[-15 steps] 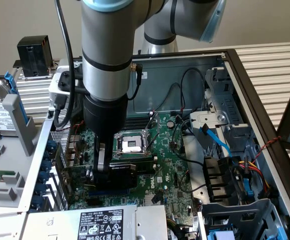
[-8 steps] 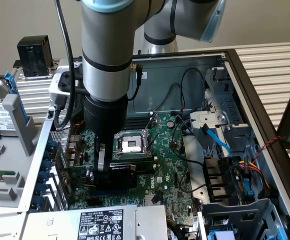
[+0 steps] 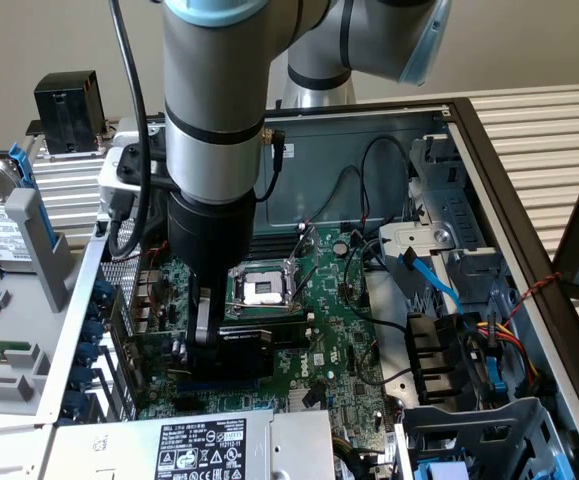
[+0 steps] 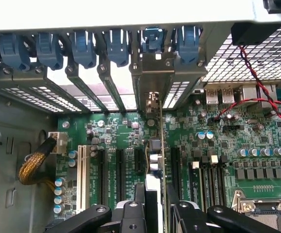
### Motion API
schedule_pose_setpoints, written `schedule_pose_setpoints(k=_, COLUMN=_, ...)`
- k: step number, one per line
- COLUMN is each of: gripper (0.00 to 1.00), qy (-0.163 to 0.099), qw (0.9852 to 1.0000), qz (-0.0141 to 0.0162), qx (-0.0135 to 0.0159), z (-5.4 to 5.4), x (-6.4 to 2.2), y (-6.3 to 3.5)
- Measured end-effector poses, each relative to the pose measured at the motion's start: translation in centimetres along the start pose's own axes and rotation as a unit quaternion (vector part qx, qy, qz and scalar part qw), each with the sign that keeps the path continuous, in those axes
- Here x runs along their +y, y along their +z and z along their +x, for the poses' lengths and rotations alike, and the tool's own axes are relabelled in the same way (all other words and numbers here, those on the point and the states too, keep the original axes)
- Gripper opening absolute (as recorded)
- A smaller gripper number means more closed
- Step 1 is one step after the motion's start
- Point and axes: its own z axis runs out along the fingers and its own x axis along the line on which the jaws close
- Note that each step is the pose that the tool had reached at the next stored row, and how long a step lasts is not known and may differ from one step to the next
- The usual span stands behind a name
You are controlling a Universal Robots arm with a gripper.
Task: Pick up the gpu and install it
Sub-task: 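Insert the gpu into the slot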
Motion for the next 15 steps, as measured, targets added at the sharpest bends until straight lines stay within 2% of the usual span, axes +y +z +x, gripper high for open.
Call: schedule_pose_setpoints(k=15, gripper=0.27, qy=0.000, qw=1.0000, qz=0.0001, qx=0.0000, z=0.00, x=0.02, y=0.02)
